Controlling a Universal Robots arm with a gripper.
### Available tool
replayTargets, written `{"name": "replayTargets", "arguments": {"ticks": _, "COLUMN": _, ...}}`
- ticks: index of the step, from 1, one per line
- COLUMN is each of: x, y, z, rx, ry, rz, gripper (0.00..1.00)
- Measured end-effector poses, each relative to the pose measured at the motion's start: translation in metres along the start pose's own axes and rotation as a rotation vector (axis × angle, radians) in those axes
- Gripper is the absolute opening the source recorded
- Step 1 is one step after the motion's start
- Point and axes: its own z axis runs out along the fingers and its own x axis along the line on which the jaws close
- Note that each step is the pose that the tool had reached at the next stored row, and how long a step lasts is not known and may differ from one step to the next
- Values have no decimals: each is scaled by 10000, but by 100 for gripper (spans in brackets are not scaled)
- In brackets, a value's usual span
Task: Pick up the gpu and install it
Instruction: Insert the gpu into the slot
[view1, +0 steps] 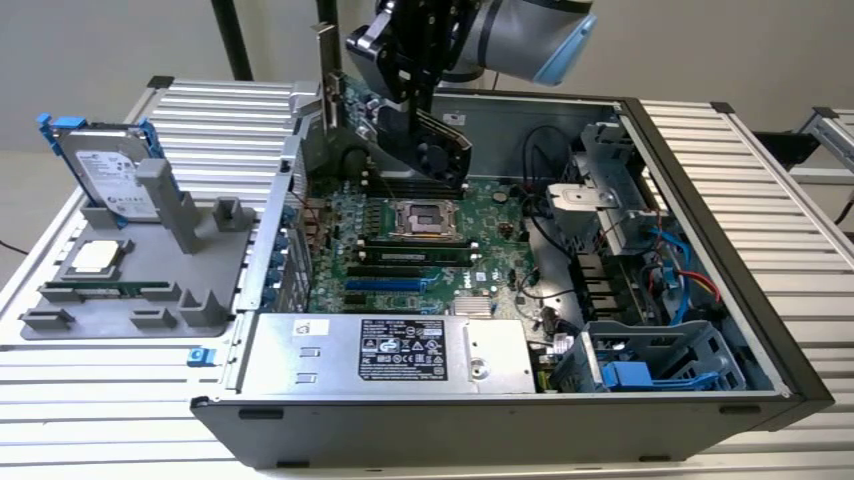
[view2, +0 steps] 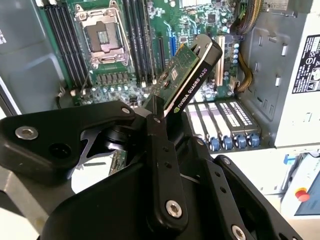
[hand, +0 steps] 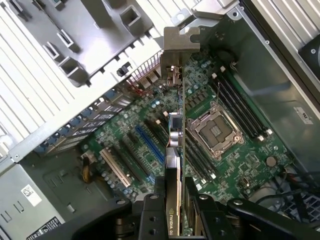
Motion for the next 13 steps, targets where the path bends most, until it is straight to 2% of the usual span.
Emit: {"name": "replayTargets", "arguments": {"ticks": 13, "x": 0, "y": 0, "z": 0, "rx": 2, "ry": 28, "rz": -691, "gripper": 0}}
